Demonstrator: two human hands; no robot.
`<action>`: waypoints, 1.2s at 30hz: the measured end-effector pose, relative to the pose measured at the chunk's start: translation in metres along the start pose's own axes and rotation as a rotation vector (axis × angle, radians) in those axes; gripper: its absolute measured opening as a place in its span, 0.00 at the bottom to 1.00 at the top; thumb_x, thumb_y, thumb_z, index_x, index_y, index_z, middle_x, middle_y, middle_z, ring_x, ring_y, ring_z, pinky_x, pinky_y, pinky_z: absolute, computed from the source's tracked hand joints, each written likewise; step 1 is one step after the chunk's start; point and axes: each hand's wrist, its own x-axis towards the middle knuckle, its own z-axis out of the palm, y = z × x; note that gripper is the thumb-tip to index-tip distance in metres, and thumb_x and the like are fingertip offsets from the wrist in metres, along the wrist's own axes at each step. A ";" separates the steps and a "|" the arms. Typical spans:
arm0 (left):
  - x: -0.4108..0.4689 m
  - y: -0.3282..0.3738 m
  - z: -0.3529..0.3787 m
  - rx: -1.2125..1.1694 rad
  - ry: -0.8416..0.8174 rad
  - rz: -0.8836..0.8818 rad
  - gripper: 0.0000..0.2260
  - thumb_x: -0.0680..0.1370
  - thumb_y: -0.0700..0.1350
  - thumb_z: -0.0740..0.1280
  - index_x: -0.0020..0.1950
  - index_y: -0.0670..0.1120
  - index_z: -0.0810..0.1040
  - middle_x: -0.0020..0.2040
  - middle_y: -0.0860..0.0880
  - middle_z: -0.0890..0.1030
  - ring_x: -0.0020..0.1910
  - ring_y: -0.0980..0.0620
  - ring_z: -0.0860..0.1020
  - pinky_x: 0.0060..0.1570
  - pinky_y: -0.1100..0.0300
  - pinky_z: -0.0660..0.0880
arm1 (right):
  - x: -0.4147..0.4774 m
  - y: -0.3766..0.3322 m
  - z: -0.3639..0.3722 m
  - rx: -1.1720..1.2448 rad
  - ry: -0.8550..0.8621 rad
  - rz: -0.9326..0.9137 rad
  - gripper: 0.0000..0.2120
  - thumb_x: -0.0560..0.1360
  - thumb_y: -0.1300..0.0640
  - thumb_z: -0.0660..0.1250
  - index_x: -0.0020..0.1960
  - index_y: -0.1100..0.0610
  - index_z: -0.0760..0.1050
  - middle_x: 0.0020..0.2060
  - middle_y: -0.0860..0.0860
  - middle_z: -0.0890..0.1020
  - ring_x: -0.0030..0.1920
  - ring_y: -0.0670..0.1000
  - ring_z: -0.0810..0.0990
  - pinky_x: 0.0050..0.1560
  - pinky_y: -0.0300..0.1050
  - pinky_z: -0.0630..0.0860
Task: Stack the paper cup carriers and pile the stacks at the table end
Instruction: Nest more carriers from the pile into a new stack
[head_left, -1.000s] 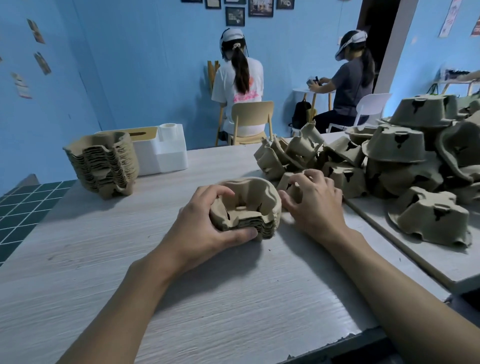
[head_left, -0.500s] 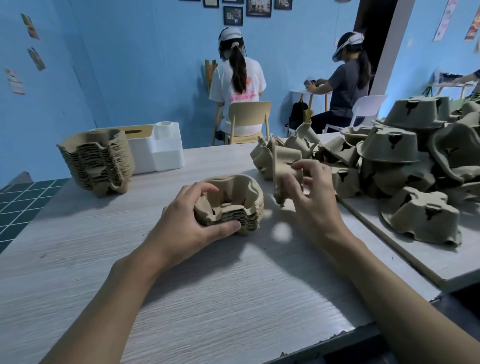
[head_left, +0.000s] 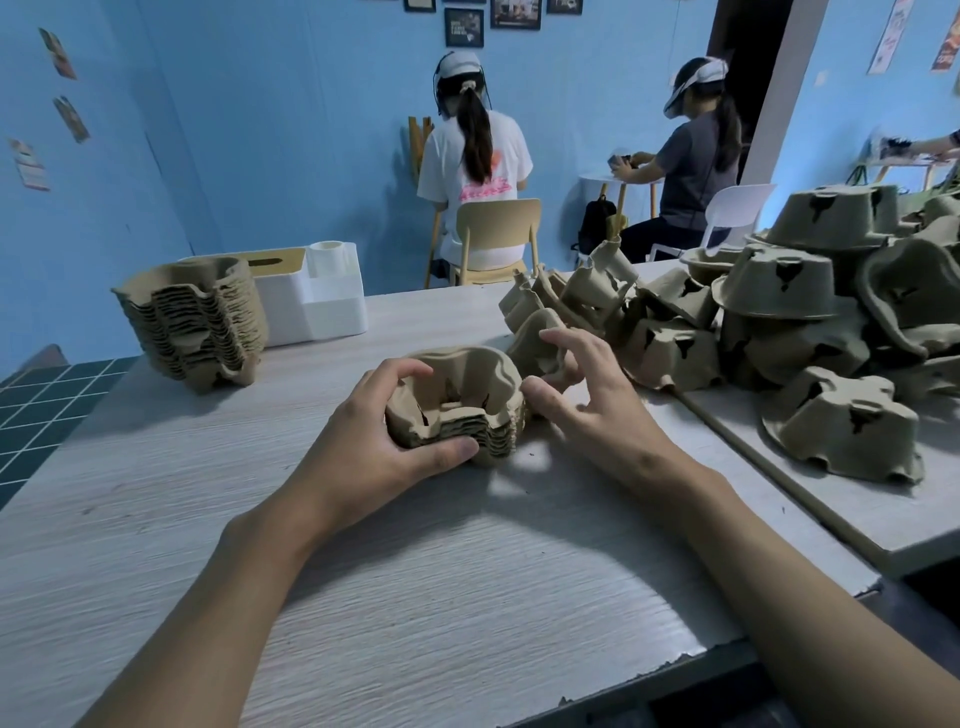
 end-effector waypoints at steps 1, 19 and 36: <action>0.000 0.000 0.000 0.002 0.001 -0.001 0.36 0.56 0.72 0.73 0.62 0.64 0.71 0.57 0.57 0.77 0.55 0.58 0.76 0.53 0.60 0.74 | 0.001 0.000 -0.001 -0.013 0.022 -0.003 0.30 0.70 0.32 0.63 0.68 0.41 0.67 0.67 0.45 0.67 0.61 0.41 0.69 0.69 0.51 0.67; -0.004 0.005 -0.010 -0.142 -0.032 -0.031 0.40 0.58 0.63 0.83 0.65 0.64 0.68 0.61 0.60 0.76 0.51 0.67 0.79 0.53 0.64 0.77 | 0.006 0.007 -0.003 -0.130 0.418 -0.175 0.14 0.70 0.67 0.72 0.54 0.59 0.79 0.47 0.54 0.76 0.41 0.41 0.73 0.46 0.29 0.69; -0.004 0.011 0.002 -0.106 0.010 -0.014 0.40 0.58 0.62 0.77 0.64 0.56 0.64 0.54 0.58 0.76 0.48 0.68 0.77 0.46 0.72 0.74 | 0.002 -0.016 -0.004 0.178 0.606 -0.237 0.10 0.72 0.67 0.73 0.49 0.56 0.77 0.42 0.54 0.78 0.39 0.49 0.76 0.42 0.37 0.73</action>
